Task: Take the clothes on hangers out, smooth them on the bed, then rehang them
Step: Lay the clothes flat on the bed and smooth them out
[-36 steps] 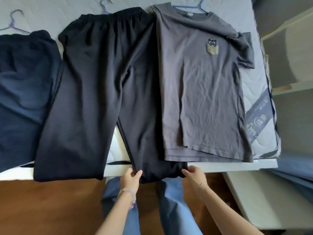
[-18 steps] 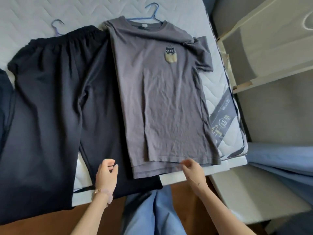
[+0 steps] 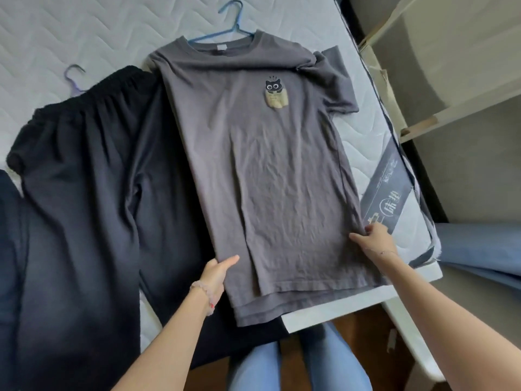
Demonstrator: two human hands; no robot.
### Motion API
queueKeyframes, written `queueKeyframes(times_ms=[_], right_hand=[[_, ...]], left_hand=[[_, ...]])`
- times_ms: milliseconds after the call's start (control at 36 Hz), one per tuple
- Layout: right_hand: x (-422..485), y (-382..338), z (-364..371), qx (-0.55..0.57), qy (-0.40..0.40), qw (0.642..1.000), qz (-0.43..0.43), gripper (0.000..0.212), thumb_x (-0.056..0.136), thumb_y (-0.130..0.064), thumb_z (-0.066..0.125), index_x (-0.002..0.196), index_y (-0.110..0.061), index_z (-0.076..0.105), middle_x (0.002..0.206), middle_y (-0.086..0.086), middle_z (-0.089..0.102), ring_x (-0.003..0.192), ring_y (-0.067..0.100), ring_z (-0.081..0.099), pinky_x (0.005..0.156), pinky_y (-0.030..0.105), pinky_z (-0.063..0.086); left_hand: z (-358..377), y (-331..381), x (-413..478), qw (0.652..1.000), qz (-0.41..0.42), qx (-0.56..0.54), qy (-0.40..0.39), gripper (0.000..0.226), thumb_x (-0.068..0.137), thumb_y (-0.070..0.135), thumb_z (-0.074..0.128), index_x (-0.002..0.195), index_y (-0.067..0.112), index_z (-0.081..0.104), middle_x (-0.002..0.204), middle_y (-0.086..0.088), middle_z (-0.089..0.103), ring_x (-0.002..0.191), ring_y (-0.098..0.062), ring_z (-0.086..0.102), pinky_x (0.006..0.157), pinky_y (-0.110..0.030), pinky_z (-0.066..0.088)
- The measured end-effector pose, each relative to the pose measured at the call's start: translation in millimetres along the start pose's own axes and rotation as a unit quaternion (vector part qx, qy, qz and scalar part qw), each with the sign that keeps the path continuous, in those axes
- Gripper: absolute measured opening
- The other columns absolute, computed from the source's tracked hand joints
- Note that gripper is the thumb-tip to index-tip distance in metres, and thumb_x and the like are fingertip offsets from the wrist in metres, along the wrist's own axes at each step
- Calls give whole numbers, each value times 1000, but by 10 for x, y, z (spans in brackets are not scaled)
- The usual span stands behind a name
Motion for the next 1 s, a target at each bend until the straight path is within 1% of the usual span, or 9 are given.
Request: queueKeyframes(times_ms=[83, 222, 306, 472, 611, 778, 861, 944, 1000], right_hand=[[50, 21, 26, 7, -21, 1000, -19, 16, 95, -21, 61, 93, -6, 62, 91, 14, 60, 88, 29, 57, 76, 32, 39], [198, 171, -335, 45, 21, 998, -44, 27, 98, -15, 55, 86, 8, 61, 85, 22, 63, 85, 33, 55, 70, 32, 27], [333, 252, -719, 44, 55, 995, -64, 32, 96, -14, 58, 66, -5, 52, 67, 16, 56, 75, 37, 54, 66, 31, 23], [854, 432, -1340, 21, 92, 994, -50, 24, 95, -18, 60, 91, 5, 67, 85, 25, 64, 93, 42, 61, 73, 39, 37], [1169, 383, -1677, -17, 114, 993, -40, 30, 97, -20, 57, 112, 4, 67, 112, 34, 65, 107, 50, 58, 92, 48, 47], [1379, 413, -1620, -21, 51, 998, -39, 22, 97, -17, 56, 97, 3, 66, 106, 32, 66, 89, 37, 55, 78, 37, 38], [1361, 483, -1530, 8, 6, 999, -38, 22, 98, -15, 56, 81, -1, 58, 96, 23, 62, 84, 28, 49, 76, 33, 35], [1218, 509, -1513, 15, -30, 998, -54, 23, 98, -17, 57, 89, 3, 62, 90, 18, 62, 82, 28, 52, 74, 33, 37], [1112, 499, -1611, 9, -23, 996, -84, 25, 98, -18, 58, 87, 4, 65, 85, 18, 63, 78, 28, 52, 69, 34, 36]], left_hand=[[21, -48, -9, 999, -14, -34, 9, 46, 79, 23, 72, 120, 8, 57, 114, -13, 67, 105, -28, 64, 97, -47, 48], [252, -23, -84, 995, -6, -91, -29, 37, 83, 18, 67, 117, 5, 61, 113, -17, 68, 107, -30, 64, 99, -45, 46], [434, 52, -130, 990, 27, -133, -44, 33, 87, 11, 61, 118, 1, 60, 115, -19, 67, 108, -31, 64, 100, -43, 45], [687, -55, -185, 993, 29, -117, 17, 31, 88, 14, 62, 119, 10, 58, 117, -9, 65, 108, -22, 60, 85, -36, 50], [675, -121, -212, 985, 47, -133, 99, 17, 87, 12, 63, 103, 8, 60, 108, -11, 67, 96, -19, 65, 77, -30, 52], [435, -186, -375, 982, 60, -71, 164, 17, 85, 25, 66, 97, 14, 65, 108, -9, 68, 104, -24, 63, 99, -44, 46], [494, -345, -388, 991, 27, -47, 125, 15, 90, 19, 60, 98, 8, 64, 113, -13, 66, 101, -24, 62, 93, -39, 49], [425, -403, -425, 988, 38, -36, 148, 45, 86, 30, 63, 120, 2, 56, 127, -13, 60, 118, -28, 55, 103, -42, 41], [381, -328, -502, 983, 72, -37, 164, 56, 88, 34, 59, 137, 11, 43, 135, 5, 49, 127, -19, 45, 111, -37, 29]])
Point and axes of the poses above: each hand's wrist, its own x-axis towards the middle knuckle, its own z-axis out of the palm, y = z × x, the point moved 9 cm from there along x, towards the middle knuckle
